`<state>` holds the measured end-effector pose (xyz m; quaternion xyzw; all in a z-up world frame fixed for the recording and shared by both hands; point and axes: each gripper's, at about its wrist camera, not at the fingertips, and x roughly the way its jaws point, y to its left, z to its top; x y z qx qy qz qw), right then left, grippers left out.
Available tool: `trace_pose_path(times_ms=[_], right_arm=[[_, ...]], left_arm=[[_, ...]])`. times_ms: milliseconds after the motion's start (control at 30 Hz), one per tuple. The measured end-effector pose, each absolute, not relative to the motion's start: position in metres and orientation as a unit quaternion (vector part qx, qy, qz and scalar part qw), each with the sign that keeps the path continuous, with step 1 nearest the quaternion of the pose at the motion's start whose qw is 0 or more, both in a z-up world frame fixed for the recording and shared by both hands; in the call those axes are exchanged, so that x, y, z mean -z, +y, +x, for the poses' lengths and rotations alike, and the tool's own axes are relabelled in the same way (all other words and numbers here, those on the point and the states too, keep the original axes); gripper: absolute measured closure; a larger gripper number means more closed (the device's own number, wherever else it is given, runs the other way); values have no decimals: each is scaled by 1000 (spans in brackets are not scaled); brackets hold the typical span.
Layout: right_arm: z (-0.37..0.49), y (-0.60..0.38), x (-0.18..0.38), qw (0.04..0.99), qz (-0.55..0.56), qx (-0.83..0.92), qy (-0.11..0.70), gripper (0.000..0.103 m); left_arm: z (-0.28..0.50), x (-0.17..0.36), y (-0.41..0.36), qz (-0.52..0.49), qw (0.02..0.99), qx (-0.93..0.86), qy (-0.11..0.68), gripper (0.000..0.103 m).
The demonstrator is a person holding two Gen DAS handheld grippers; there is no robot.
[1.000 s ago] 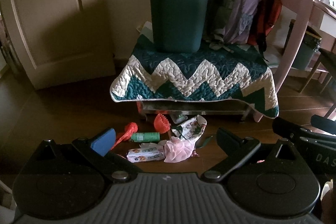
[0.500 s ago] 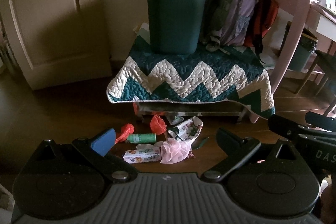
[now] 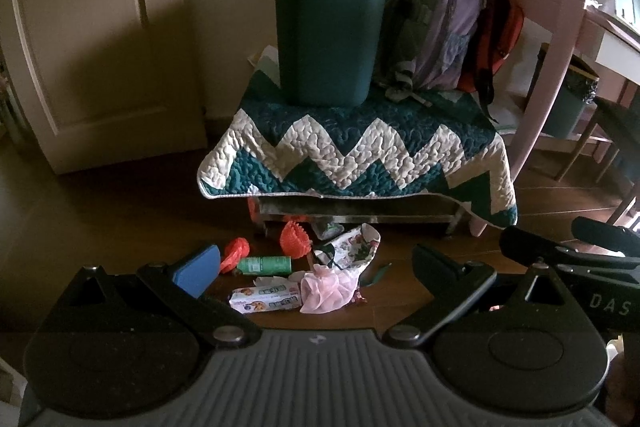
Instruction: Collect trash
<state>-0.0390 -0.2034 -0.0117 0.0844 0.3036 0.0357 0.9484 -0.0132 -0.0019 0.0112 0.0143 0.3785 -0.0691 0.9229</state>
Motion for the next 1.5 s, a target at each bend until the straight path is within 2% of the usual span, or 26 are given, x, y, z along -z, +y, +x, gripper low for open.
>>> trace_pose_path(times_ms=[567,900,1100,1233,1367,1500], right_arm=[[-38,-203,13,947,85,-37,307,2],[-6,-202,30,938,72,-56,333,3],[33,-200,51,924,76,-82,366,3],[62,-195,78,909,75,-95,399,3],[92,-187,107,892,66,-119,431,3],[118,-169,140,862,26,-190,469,3]], left_arm=[[-6,-7,1,17,921,71,383,0],[31,14,4,4,912,57,406,0],[78,33,14,0,897,47,439,0],[125,47,38,-20,884,43,465,0],[174,54,62,-14,888,32,459,0],[223,70,82,-15,880,32,474,0]])
